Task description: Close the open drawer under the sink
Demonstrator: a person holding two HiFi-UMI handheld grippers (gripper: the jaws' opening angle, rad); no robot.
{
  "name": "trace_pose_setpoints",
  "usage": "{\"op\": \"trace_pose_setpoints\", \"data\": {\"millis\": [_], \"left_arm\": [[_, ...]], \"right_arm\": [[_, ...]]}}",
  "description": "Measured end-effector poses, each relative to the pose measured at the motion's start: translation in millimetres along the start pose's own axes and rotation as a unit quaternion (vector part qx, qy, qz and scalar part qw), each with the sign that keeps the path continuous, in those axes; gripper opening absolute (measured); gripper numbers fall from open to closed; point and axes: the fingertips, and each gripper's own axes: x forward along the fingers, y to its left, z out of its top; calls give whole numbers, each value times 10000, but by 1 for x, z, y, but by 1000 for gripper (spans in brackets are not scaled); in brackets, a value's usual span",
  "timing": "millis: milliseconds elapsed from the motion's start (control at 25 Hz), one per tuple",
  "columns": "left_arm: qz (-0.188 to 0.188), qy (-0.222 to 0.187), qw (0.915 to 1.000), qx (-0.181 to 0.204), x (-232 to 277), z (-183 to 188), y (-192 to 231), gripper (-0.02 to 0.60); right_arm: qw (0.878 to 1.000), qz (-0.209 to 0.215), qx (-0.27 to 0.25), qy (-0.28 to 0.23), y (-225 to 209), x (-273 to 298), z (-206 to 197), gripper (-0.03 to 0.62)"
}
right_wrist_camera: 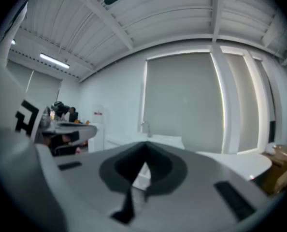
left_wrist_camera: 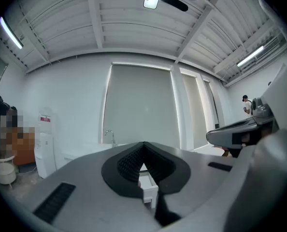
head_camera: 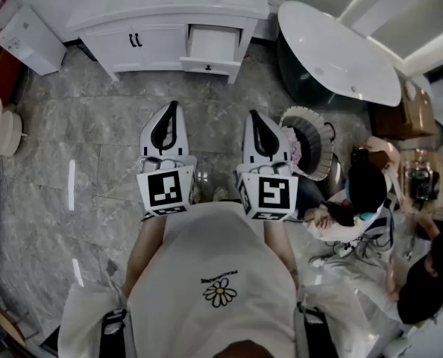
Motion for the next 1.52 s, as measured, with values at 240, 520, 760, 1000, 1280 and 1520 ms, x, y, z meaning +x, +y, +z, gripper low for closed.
{"op": "trace_pose_setpoints", "data": {"millis": [240,520,760,1000,1280,1520], "left_arm": [[-103,-10,9999,-16,3,1,-9,17],[-52,106,9999,-121,12,-11,-10,17],[293,134,9994,-105,21,-19,-11,17],[832,52,9963,-213,12,-14,-13,17],[1036,-132,9942,-244,-3,-2,-22,17],[969,-305,9946,-226,-1,6,-28,17]], "right_arm": [[10000,-34,15,33,-6,1,0,28],[10000,-34,7,57,-14,1,-4,28],[9997,99,34,219,-39,-1,-18,28],[9978,572,156,282,-49,-3,-28,28],[9959,838,296,175,-49,-8,-26,28],[9956,892,258,146,-48,-12,-27,28]]}}
